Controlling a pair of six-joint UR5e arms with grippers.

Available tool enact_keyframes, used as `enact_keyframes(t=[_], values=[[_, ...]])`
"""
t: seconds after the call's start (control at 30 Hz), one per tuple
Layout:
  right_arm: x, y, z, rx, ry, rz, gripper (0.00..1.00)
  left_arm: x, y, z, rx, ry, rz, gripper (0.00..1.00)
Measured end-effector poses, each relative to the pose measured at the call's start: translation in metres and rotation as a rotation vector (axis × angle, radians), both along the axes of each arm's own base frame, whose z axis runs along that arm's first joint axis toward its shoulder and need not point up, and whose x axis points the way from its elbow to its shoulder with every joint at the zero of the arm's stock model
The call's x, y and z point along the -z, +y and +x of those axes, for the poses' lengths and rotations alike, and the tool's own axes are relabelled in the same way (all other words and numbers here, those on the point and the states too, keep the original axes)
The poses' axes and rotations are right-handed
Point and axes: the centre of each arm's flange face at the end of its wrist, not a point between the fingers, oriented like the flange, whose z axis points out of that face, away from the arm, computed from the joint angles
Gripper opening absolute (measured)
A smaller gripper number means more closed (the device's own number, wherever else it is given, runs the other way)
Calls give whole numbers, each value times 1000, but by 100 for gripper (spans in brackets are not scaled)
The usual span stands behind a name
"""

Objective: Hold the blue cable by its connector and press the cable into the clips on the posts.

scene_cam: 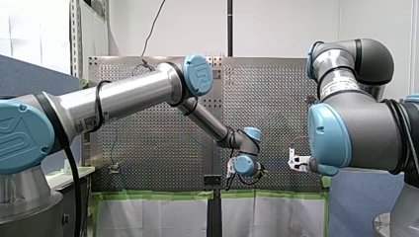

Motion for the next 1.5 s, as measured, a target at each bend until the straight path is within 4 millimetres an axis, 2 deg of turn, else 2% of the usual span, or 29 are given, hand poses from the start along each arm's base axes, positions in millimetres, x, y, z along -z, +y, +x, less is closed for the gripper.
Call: enact_keyframes(t=[1.0,1.23,1.37,1.5], values=[[2,1,0,-3,0,3,0,6,11,-2,-63,9,29,100],[2,1,0,-3,0,3,0,-9,7,-23,-47,4,74,100],[2,1,-1,-2,0,3,0,-25,-2,-44,-42,-27,68,100],[3,1,-1,0,-1,4,0,-42,-4,-54,-46,-53,37,100]])
